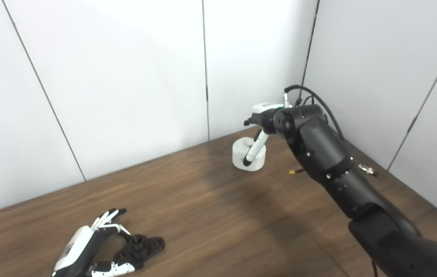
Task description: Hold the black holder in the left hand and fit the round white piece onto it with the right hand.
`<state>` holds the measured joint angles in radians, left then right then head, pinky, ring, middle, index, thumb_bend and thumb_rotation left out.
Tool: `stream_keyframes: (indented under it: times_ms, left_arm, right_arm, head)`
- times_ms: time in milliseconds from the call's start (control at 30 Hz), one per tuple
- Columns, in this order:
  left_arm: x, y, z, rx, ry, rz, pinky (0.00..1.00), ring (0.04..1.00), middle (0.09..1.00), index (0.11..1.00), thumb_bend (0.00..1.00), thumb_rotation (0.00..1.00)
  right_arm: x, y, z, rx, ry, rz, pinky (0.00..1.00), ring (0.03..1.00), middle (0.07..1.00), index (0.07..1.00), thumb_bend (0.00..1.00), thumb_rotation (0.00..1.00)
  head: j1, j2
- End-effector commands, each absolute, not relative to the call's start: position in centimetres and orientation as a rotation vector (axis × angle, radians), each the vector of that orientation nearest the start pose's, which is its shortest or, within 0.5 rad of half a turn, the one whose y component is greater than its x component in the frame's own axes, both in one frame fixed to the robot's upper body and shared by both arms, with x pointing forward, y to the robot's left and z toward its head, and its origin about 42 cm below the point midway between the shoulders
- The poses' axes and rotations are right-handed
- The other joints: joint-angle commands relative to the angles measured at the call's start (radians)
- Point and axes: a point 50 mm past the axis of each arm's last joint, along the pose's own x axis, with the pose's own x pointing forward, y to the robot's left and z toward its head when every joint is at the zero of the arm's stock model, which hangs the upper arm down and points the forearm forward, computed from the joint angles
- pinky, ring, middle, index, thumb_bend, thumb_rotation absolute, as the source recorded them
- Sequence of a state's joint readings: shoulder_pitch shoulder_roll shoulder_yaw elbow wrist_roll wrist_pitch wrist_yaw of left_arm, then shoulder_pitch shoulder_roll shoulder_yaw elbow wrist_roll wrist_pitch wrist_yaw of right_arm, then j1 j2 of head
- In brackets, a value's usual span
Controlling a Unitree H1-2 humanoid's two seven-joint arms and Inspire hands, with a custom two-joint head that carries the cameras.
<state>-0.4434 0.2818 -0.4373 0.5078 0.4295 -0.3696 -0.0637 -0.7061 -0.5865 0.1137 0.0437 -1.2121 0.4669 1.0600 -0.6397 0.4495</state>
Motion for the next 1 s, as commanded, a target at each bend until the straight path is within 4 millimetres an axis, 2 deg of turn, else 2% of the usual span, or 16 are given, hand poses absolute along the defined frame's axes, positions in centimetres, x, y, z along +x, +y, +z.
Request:
stream_keyframes:
  times_ms: [0, 100, 200, 300, 533, 667, 733, 800, 967]
  left_arm:
    - [36.3, 22.2, 4.1, 0.892, 0.023, -0.682, 1.00, 1.000, 0.948, 0.483, 0.52, 0.05]
    - [36.3, 22.2, 4.2, 0.884, 0.025, -0.680, 1.00, 1.000, 0.950, 0.483, 0.52, 0.05]
    - [36.3, 22.3, 4.2, 0.885, 0.017, -0.677, 1.00, 1.000, 0.946, 0.483, 0.52, 0.05]
    - [36.4, 22.3, 4.1, 0.886, 0.018, -0.677, 1.00, 1.000, 0.945, 0.483, 0.52, 0.05]
    - [36.4, 22.5, 4.1, 0.889, 0.026, -0.678, 1.00, 1.000, 0.947, 0.483, 0.52, 0.05]
    - [36.4, 22.7, 4.1, 0.888, 0.029, -0.681, 1.00, 1.000, 0.949, 0.483, 0.52, 0.05]
    - [36.5, 22.7, 4.1, 0.892, 0.024, -0.681, 1.00, 1.000, 0.947, 0.483, 0.52, 0.05]
    - [36.5, 22.8, 4.1, 0.890, 0.022, -0.681, 1.00, 1.000, 0.947, 0.483, 0.52, 0.05]
    - [36.6, 22.9, 4.1, 0.883, 0.024, -0.677, 1.00, 1.000, 0.947, 0.483, 0.52, 0.05]
  right_arm:
    - [45.0, -34.1, 36.9, -1.522, 0.436, -0.020, 0.66, 0.918, 1.000, 0.932, 1.00, 0.46]
    - [45.4, -34.3, 36.5, -1.530, 0.436, -0.040, 0.59, 0.876, 0.973, 0.926, 1.00, 0.44]
    - [45.7, -34.9, 36.2, -1.548, 0.436, -0.069, 0.69, 0.946, 0.996, 0.946, 0.98, 0.43]
    - [45.9, -35.6, 36.0, -1.559, 0.414, -0.109, 0.83, 0.981, 1.000, 0.921, 0.98, 0.43]
    - [45.7, -37.4, 36.8, -1.573, 0.420, -0.151, 0.90, 1.000, 1.000, 0.920, 0.97, 0.43]
    - [45.5, -37.7, 36.9, -1.593, 0.436, -0.169, 0.87, 0.978, 0.999, 0.887, 0.96, 0.44]
    - [45.4, -37.6, 36.9, -1.591, 0.460, -0.180, 0.85, 0.962, 0.970, 0.809, 0.94, 0.43]
    - [45.4, -37.6, 36.7, -1.598, 0.504, -0.178, 0.81, 0.945, 0.945, 0.774, 0.92, 0.42]
    - [45.4, -36.7, 35.8, -1.564, 0.583, -0.175, 0.74, 0.912, 0.916, 0.843, 0.94, 0.44]
  head:
    - [0.001, 0.002]
    - [0.000, 0.003]
    - [0.000, 0.003]
    - [-0.001, 0.001]
    - [-0.005, 0.005]
    - [-0.011, 0.006]
    - [-0.013, 0.008]
    - [-0.013, 0.009]
    - [-0.012, 0.015]
